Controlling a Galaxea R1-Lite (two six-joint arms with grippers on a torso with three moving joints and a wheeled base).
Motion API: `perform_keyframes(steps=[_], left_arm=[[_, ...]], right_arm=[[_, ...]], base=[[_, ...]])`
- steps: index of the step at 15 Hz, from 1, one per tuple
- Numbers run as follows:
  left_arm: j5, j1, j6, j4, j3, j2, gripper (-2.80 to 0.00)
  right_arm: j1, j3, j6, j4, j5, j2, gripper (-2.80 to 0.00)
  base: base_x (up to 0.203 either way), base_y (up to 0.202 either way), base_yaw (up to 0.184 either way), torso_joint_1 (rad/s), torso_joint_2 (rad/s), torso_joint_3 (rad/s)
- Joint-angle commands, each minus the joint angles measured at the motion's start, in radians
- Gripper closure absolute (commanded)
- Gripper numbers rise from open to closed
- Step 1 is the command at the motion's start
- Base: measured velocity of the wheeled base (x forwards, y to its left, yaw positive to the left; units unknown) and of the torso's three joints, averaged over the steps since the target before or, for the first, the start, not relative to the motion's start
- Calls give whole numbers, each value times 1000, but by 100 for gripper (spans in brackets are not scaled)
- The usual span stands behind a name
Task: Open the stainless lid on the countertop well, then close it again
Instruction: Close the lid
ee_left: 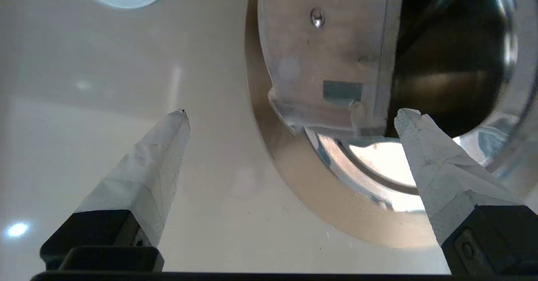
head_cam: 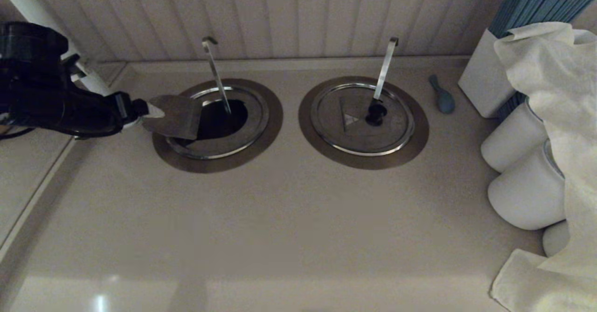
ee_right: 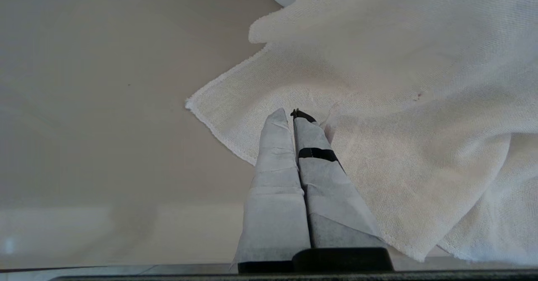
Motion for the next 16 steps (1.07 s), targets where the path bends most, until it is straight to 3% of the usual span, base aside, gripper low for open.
perform_keyframes(steps=[1, 9, 16], left_arm=[[2, -4, -4, -38, 15, 34, -280], [4, -19, -47, -143, 18, 71, -280], [6, -70, -88, -149, -13, 74, -280]], right_arm=[[0, 0, 0, 0, 1, 0, 0], [0, 0, 0, 0, 1, 0, 0], [0, -1, 0, 0, 1, 0, 0]], base=[[0, 0, 0, 0, 0, 0], [0, 0, 0, 0, 0, 0], [0, 0, 0, 0, 0, 0]])
